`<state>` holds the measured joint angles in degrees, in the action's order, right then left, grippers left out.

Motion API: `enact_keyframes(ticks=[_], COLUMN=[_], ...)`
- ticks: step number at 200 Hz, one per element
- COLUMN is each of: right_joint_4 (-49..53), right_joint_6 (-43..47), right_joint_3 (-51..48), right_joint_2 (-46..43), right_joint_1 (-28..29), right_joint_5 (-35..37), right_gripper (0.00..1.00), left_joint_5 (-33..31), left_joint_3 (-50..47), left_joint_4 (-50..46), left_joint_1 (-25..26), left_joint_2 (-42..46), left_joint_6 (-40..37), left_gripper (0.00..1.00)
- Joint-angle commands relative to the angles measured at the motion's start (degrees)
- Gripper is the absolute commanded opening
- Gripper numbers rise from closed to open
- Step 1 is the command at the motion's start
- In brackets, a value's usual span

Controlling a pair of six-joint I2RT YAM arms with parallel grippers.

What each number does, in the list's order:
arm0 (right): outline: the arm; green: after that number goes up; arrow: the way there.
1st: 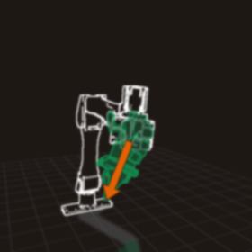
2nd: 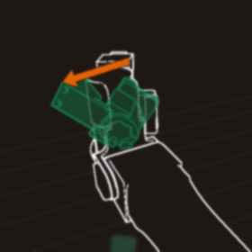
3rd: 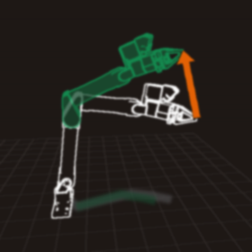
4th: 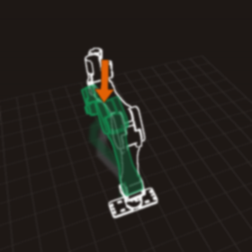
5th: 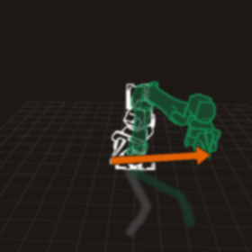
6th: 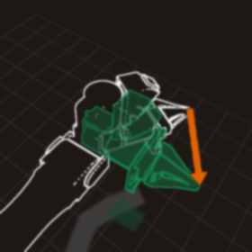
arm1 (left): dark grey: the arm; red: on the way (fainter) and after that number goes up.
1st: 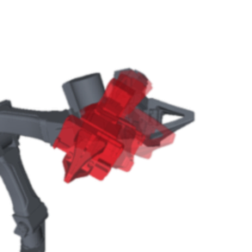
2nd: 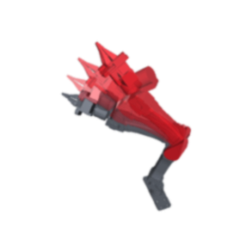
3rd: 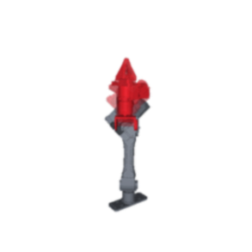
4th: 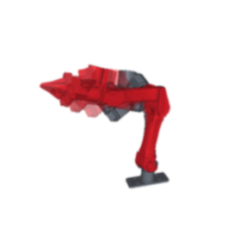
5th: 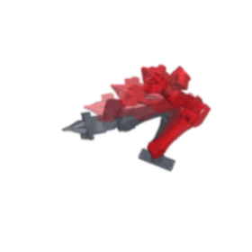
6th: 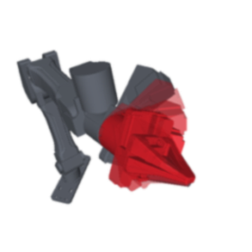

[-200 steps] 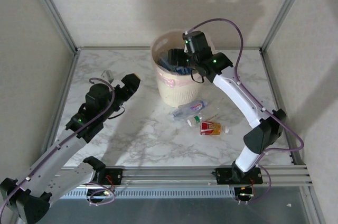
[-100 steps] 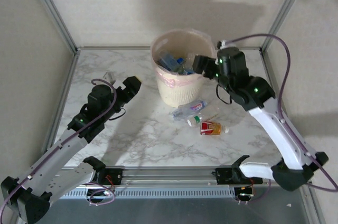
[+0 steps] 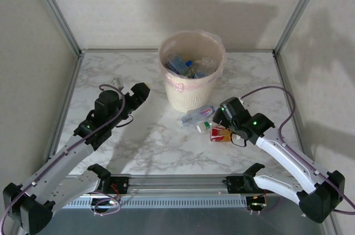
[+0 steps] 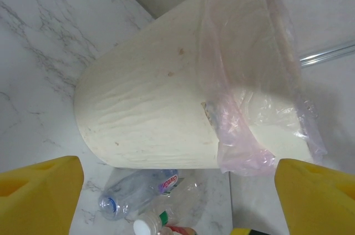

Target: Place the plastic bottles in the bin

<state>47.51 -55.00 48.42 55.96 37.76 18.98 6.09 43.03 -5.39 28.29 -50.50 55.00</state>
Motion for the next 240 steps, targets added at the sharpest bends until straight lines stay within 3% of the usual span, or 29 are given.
enact_keyframes(ticks=[1, 86, 240], right_joint_4=[-3.49, -9.07, -12.35], right_joint_6=[-8.03, -13.09, -13.58], right_joint_3=[-3.36, -7.81, -13.27], right_joint_2=[-0.22, 6.06, 9.80], right_joint_1=[0.39, -0.91, -2.33], right_joint_5=[-2.05, -2.28, -5.05], right_gripper=[0.90, 0.92, 0.94], left_joint_5=[0.76, 1.56, 1.82], left_joint_3=[-0.83, -3.27, -4.53], left_joint_4=[1.51, 1.83, 2.79], left_joint_1=[-0.37, -0.34, -0.39], left_joint_2=[0.31, 0.47, 0.00], left_joint_6=[-1.45, -2.19, -2.29], left_gripper=[0.88, 0.88, 0.87])
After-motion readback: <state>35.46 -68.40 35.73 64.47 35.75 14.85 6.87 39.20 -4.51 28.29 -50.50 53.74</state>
